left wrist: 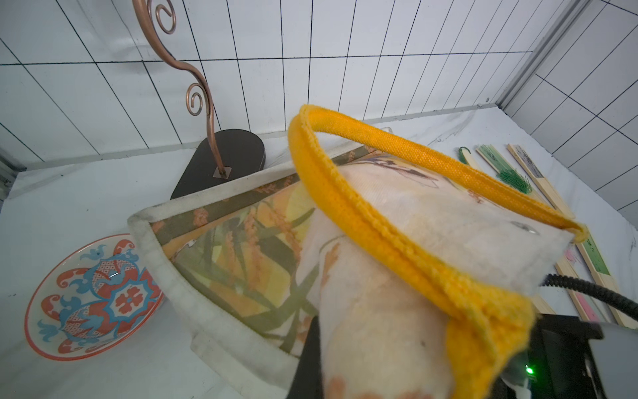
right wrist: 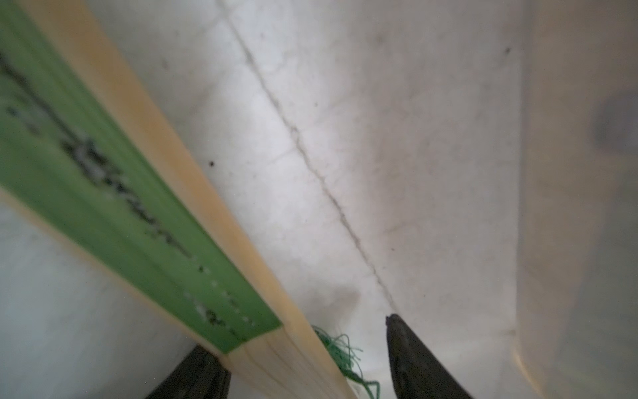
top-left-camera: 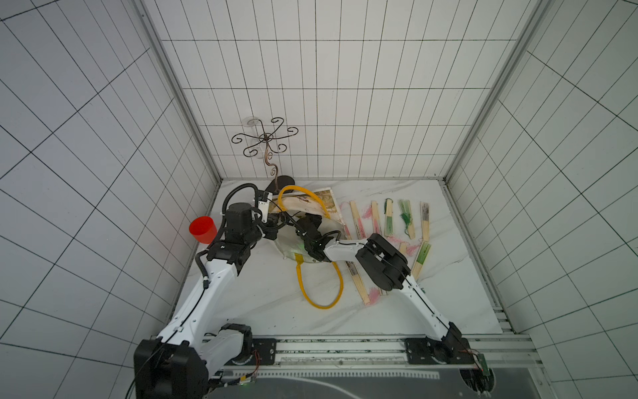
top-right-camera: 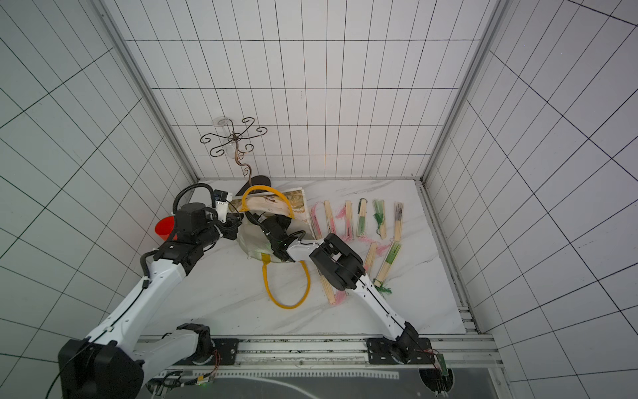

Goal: Take out the folding fans from the tote bags
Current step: Pick up the folding fan from the canvas bag.

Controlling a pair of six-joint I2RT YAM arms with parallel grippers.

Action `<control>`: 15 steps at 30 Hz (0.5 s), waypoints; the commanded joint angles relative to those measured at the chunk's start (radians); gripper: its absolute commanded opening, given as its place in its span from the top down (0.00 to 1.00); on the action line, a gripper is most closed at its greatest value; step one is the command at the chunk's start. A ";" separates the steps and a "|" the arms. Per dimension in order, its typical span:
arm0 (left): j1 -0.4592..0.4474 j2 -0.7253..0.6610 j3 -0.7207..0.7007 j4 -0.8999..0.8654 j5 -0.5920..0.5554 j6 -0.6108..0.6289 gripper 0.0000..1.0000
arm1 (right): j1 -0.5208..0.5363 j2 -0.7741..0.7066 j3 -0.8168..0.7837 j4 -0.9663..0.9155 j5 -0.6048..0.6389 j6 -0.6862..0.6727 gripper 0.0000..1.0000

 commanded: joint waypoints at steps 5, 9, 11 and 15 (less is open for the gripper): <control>-0.005 -0.030 0.042 0.015 0.037 0.021 1.00 | -0.040 0.024 0.102 0.005 -0.023 -0.042 0.43; 0.010 -0.030 0.040 0.017 0.007 0.001 1.00 | -0.047 -0.003 0.080 -0.009 -0.046 -0.030 0.50; 0.021 -0.032 0.036 0.022 -0.015 -0.016 1.00 | -0.048 -0.018 0.064 -0.012 -0.046 -0.021 0.55; 0.039 -0.031 0.034 0.026 -0.042 -0.039 1.00 | -0.040 -0.049 0.016 0.012 -0.040 -0.020 0.62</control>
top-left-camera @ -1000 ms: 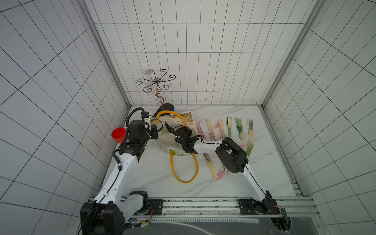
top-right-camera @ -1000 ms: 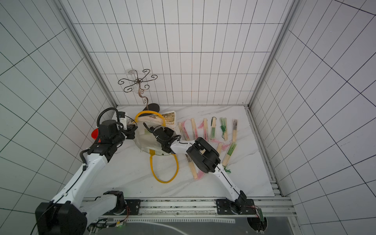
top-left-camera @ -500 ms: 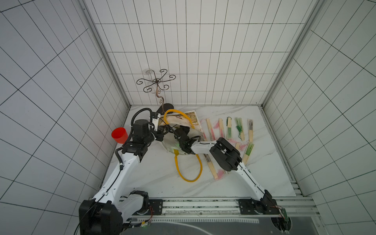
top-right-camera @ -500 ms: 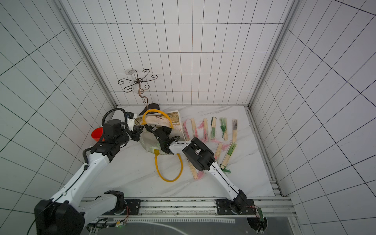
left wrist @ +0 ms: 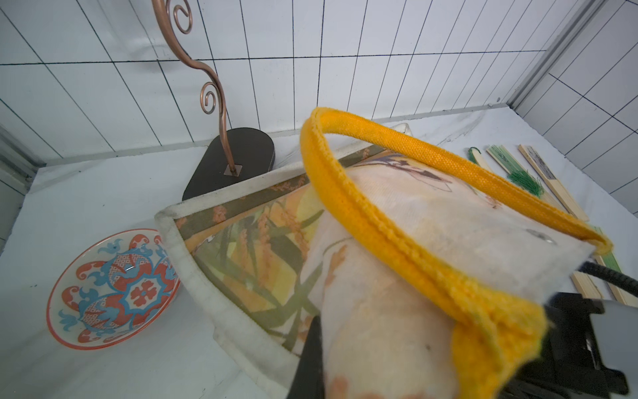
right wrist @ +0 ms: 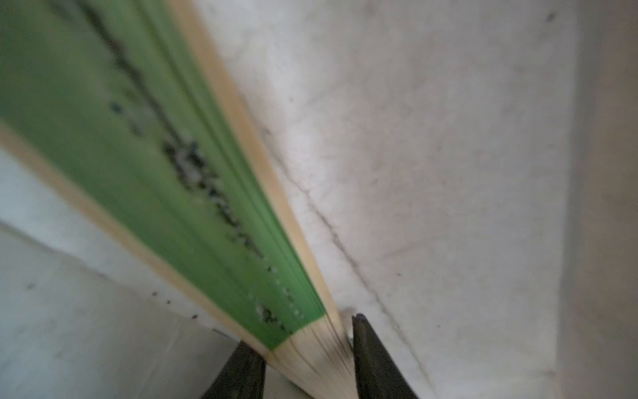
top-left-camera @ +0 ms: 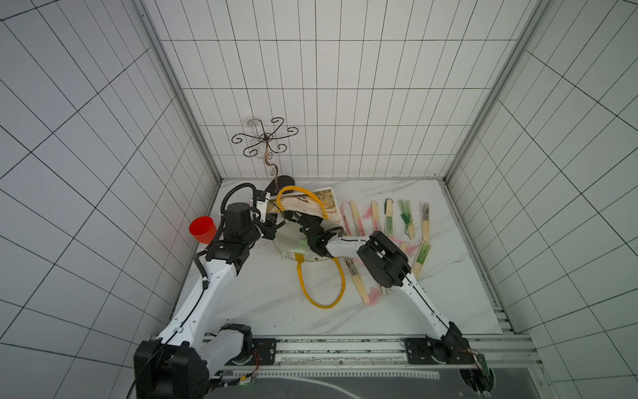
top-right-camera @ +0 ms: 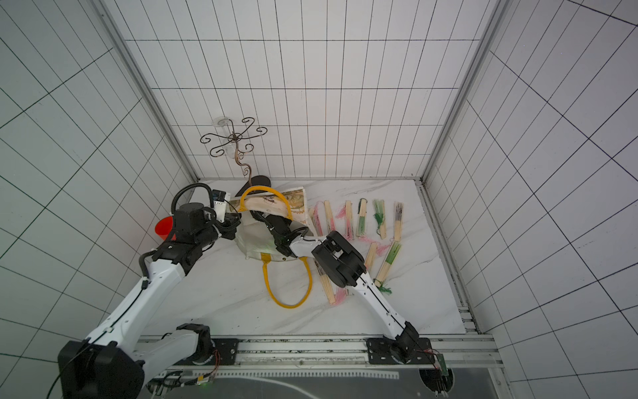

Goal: Take out the folding fans from the tote bags
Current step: Pick up the folding fan from the canvas bag.

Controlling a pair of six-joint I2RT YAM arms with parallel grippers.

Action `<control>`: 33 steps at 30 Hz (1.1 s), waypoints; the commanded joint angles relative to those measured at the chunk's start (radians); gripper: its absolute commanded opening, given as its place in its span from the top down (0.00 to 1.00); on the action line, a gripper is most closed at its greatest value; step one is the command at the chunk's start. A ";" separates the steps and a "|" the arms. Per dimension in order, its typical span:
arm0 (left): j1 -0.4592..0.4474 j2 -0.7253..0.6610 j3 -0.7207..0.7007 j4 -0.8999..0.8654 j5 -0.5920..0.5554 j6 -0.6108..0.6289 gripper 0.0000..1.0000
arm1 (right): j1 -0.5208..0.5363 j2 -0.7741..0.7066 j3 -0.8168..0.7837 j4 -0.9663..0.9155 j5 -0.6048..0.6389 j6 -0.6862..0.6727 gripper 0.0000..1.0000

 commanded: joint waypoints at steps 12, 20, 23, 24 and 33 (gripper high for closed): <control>0.037 -0.033 0.033 0.033 -0.091 -0.082 1.00 | 0.060 -0.207 -0.210 0.126 0.029 -0.016 0.88; 0.048 -0.026 0.036 0.032 -0.138 -0.118 1.00 | 0.127 -0.357 -0.384 0.082 0.027 0.094 1.00; 0.053 -0.024 0.037 0.032 -0.151 -0.128 1.00 | 0.154 -0.414 -0.436 0.038 0.020 0.136 1.00; 0.054 -0.024 0.037 0.032 -0.159 -0.132 1.00 | 0.163 -0.435 -0.452 0.020 0.018 0.149 1.00; 0.071 -0.029 0.049 0.017 -0.256 -0.187 1.00 | 0.224 -0.683 -0.604 -0.096 -0.056 0.345 1.00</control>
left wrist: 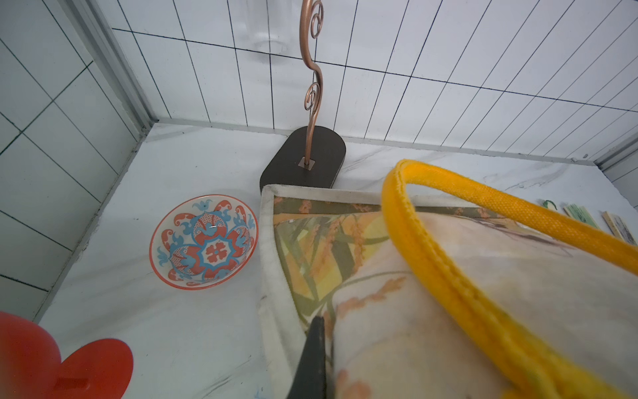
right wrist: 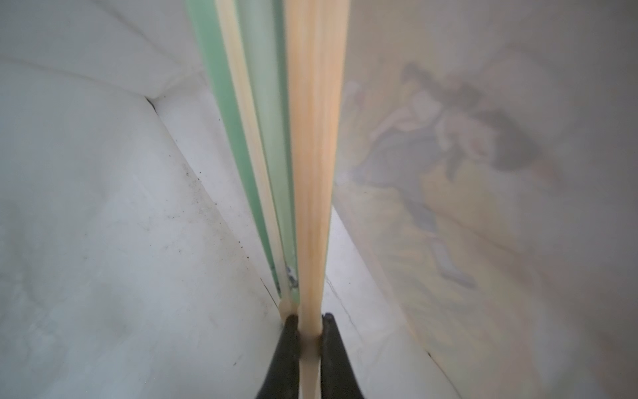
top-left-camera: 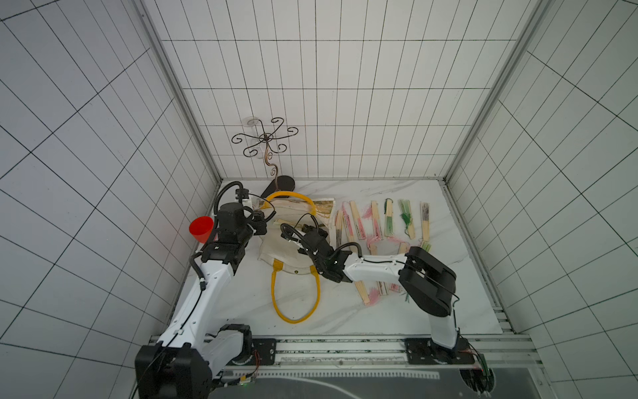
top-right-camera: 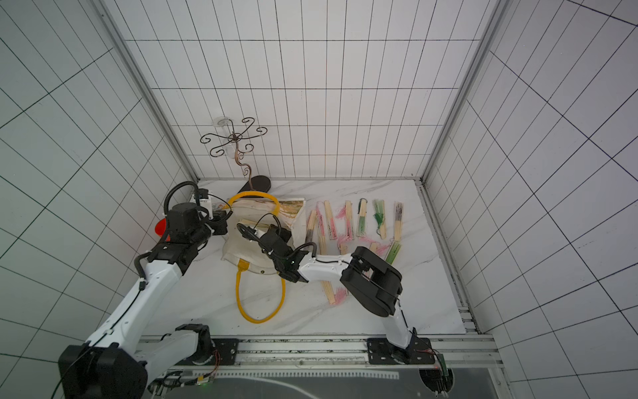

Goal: Take out the folding fans from the tote bags
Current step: Pick up the folding fan from the canvas bag.

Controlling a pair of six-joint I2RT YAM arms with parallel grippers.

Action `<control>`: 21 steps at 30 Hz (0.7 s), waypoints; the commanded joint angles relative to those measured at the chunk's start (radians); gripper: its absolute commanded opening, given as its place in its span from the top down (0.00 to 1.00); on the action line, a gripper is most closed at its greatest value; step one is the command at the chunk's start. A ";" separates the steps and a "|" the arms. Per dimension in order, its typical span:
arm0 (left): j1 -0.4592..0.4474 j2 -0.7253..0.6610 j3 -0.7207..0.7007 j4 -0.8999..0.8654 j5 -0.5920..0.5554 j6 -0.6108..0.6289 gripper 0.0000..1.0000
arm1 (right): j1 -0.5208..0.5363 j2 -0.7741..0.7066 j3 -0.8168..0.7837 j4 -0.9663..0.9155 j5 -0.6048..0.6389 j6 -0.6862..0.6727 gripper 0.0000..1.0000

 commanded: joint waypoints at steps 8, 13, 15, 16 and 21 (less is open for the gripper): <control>0.013 -0.021 0.047 0.022 -0.125 -0.065 1.00 | 0.021 -0.308 -0.195 -0.062 -0.198 0.247 1.00; 0.013 -0.015 0.057 0.017 -0.128 -0.084 1.00 | 0.021 -0.468 -0.260 -0.092 -0.327 0.358 1.00; 0.013 -0.014 0.067 0.009 -0.131 -0.097 1.00 | 0.020 -0.537 -0.286 -0.094 -0.388 0.403 1.00; 0.014 -0.014 0.070 0.005 -0.134 -0.107 1.00 | 0.020 -0.564 -0.292 -0.097 -0.414 0.421 1.00; 0.013 -0.009 0.094 -0.021 -0.137 -0.144 1.00 | -0.002 -0.673 -0.281 -0.148 -0.528 0.510 1.00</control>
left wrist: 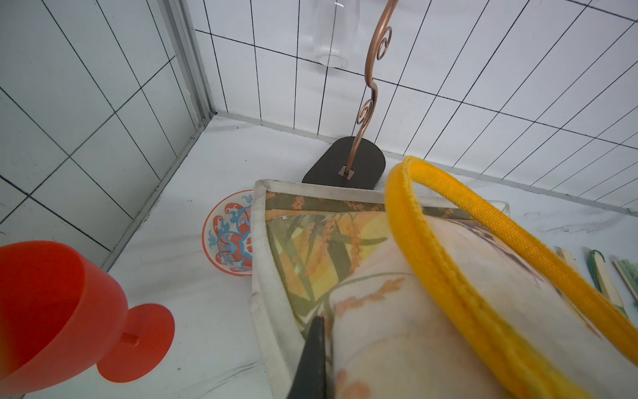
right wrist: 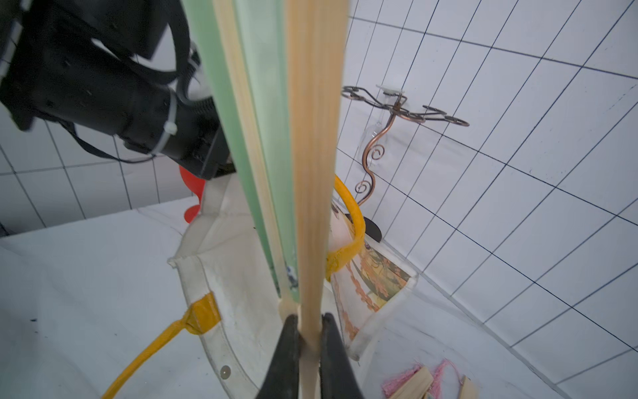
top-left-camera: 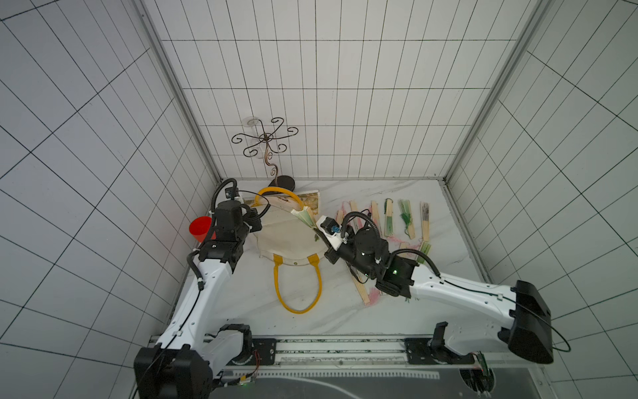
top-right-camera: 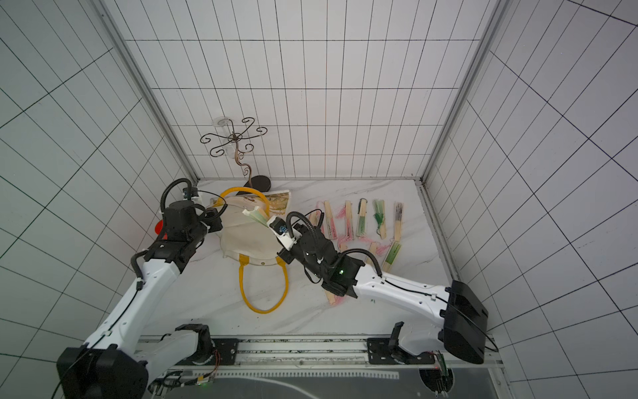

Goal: Take out the folding fans from the tote bags
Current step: Pick up the folding fan from the canvas bag, then place the canvas bag at the center of the board.

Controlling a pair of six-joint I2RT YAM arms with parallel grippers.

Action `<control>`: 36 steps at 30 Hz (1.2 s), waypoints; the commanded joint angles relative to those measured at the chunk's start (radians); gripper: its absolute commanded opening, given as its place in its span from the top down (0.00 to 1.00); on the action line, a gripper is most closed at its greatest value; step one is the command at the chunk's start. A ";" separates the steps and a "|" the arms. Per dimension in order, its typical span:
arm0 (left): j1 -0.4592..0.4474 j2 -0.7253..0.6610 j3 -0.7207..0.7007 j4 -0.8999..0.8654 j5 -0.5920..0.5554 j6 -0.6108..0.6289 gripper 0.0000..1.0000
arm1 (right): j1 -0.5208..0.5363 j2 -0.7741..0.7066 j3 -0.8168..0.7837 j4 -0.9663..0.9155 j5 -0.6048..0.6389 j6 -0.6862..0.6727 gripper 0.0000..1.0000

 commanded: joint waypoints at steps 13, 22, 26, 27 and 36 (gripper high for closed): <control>0.005 -0.032 0.150 -0.137 -0.099 -0.228 1.00 | -0.433 -0.168 0.018 -0.208 -0.490 0.518 1.00; 0.005 -0.077 0.271 -0.295 -0.162 -0.491 1.00 | -0.677 -0.021 -0.011 -0.313 -0.754 0.669 1.00; 0.005 -0.071 0.335 -0.382 -0.172 -0.636 1.00 | -0.718 0.042 -0.028 -0.306 -0.849 0.690 1.00; 0.005 -0.066 0.352 -0.405 -0.172 -0.674 1.00 | -0.720 0.052 -0.029 -0.303 -0.862 0.690 1.00; 0.027 -0.045 0.425 -0.510 -0.066 -1.032 1.00 | -0.725 0.104 -0.045 -0.306 -0.920 0.688 1.00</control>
